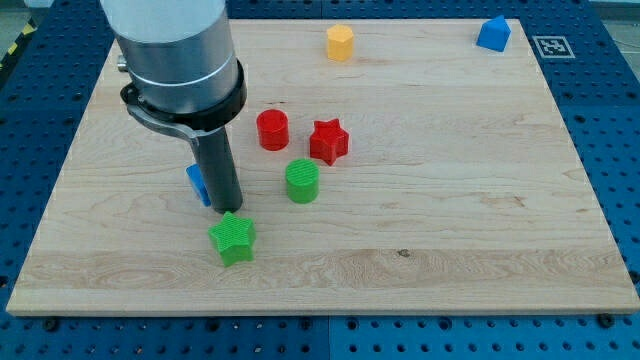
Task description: Move the blue cube to the center left of the board
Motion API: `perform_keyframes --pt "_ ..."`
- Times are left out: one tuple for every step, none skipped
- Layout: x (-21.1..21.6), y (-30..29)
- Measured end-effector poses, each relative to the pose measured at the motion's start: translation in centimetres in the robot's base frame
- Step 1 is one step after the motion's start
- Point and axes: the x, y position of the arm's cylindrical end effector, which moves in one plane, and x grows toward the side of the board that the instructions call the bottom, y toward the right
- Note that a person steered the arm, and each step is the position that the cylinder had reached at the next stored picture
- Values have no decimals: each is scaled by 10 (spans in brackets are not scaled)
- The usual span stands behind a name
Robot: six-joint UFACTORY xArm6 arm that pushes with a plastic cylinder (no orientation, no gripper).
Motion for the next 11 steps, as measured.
perform_keyframes --pt "0 7" --pt "0 14" --pt "0 16" --pt "-13 16" --pt "-13 16" --pt "-26 5" --pt "-26 3" --pt "-13 10" --pt "11 2" --pt "-7 -32" --pt "-16 -40"
